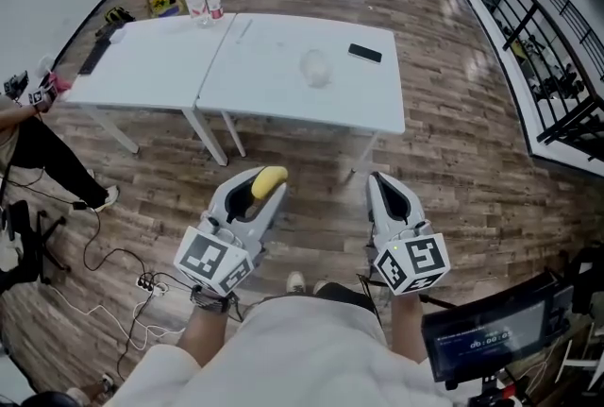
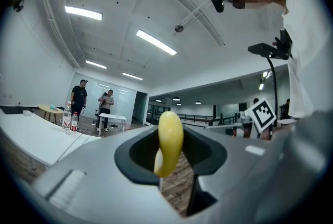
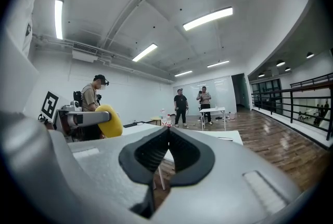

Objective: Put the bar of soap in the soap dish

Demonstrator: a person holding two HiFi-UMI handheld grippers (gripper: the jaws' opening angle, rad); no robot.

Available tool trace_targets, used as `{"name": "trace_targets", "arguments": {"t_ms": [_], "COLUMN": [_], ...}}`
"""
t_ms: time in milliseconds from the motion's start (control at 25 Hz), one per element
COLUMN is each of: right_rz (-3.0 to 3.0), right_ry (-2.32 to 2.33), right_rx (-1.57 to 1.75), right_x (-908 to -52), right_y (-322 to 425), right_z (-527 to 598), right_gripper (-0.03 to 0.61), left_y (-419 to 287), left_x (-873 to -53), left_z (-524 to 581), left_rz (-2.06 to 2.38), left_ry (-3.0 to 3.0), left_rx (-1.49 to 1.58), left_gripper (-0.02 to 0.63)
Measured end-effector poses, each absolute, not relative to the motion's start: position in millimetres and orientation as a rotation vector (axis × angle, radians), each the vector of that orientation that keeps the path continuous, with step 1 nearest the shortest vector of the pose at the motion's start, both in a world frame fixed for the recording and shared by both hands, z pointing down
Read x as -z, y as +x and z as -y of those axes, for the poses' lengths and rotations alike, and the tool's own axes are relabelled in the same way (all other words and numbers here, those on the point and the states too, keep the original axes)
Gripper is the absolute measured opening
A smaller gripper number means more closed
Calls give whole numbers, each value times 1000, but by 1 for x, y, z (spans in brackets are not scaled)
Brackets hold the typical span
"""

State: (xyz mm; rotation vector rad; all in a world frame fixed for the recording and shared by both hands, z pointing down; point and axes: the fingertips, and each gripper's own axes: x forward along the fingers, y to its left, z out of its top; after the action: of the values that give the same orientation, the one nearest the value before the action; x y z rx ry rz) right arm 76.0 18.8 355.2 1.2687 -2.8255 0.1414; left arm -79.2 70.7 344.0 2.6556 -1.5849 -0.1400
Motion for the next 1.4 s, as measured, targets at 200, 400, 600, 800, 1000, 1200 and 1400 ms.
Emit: {"name": "trace_targets", "arguments": {"t_ms": [200, 400, 600, 800, 1000, 1200, 1400], "right_rz": [2838, 2833, 2848, 2865, 2862, 2865, 2869], "right_ry": [1246, 1226, 1224, 1182, 1169, 1153, 1139], "right_rx": [-125, -136, -170, -194, -208, -211, -242], "right_x": [-350, -356, -357, -364, -369, -371, -376], "right_y": [69, 67, 65, 56, 58, 60, 65], "right_z": [-18, -20, -13, -7, 10, 31, 54], "right_gripper": [3, 3, 3, 3, 3, 3, 3], "left_y": [-87, -87, -85, -91, -88, -86, -84], "left_x": [-342, -346, -341, -345, -347, -347, -344], "left_z": [-66, -67, -66, -61, -43, -22, 1], "left_rz": [1590, 1589, 1591, 1613, 1620, 1639, 1667], "left_ry": [2644, 2634, 2641, 2613, 2600, 2586, 2572], "left_rx": [159, 156, 130, 113, 114, 126, 136], "left_gripper": [135, 135, 135, 135, 135, 135, 135]}}
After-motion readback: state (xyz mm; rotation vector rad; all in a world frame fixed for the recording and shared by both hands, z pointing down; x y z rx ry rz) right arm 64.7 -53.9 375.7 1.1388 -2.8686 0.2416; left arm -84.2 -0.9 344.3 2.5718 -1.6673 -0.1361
